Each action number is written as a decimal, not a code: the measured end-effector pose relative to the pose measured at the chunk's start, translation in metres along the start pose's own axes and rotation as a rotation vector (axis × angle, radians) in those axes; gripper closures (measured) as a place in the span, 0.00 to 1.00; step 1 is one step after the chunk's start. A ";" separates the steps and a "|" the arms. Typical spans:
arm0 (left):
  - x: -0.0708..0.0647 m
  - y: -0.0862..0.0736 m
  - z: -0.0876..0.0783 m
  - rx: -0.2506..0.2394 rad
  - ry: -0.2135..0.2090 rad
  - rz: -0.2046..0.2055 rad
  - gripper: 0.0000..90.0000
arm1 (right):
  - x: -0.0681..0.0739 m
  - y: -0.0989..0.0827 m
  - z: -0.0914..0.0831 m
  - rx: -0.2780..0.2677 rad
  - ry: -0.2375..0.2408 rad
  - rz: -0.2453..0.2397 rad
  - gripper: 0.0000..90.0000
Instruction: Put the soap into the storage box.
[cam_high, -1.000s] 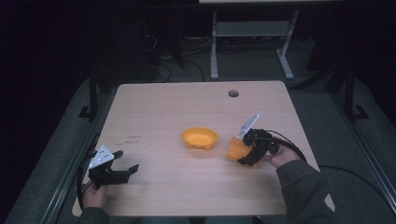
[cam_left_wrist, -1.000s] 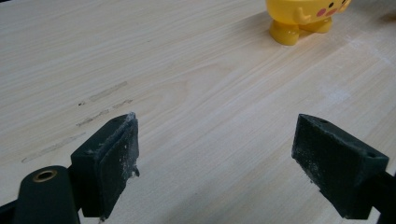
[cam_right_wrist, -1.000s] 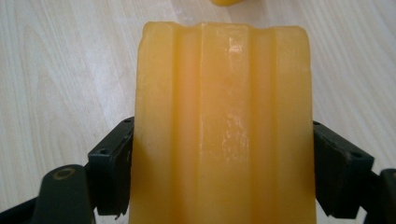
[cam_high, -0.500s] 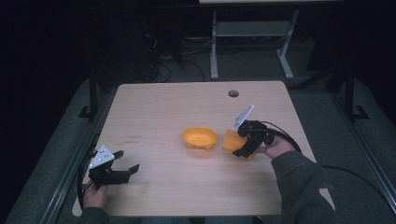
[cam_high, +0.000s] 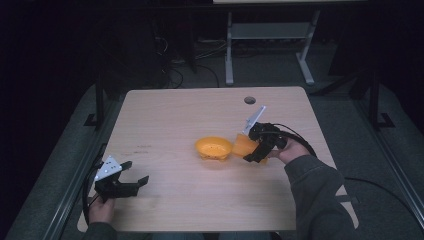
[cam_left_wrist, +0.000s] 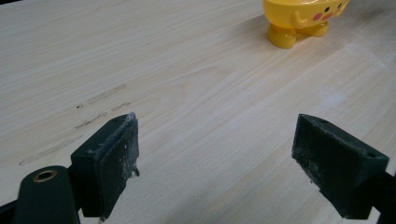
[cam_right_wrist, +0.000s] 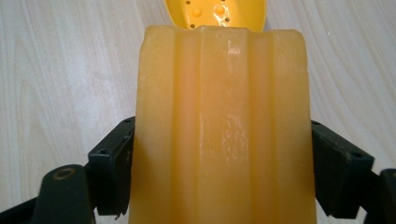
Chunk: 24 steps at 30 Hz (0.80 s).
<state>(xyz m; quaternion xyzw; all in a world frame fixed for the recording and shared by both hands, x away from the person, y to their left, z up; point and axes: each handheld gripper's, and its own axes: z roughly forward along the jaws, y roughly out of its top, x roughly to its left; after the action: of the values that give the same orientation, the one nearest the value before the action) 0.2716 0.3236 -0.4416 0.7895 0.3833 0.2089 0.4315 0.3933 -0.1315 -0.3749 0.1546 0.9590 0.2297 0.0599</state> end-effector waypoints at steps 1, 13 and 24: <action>0.000 0.000 0.000 -0.004 -0.001 -0.002 0.16 | -0.001 0.004 0.000 -0.006 0.002 -0.009 0.23; 0.001 0.000 -0.001 -0.009 0.003 0.000 0.16 | -0.004 0.023 0.001 -0.008 0.004 -0.034 0.23; 0.000 0.000 -0.001 -0.015 -0.002 -0.010 0.16 | -0.005 0.046 0.005 -0.016 0.012 -0.072 0.23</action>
<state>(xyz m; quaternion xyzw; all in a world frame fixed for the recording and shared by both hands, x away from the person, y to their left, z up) 0.2708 0.3243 -0.4410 0.7845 0.3849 0.2088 0.4390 0.4112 -0.0924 -0.3583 0.1183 0.9624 0.2362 0.0635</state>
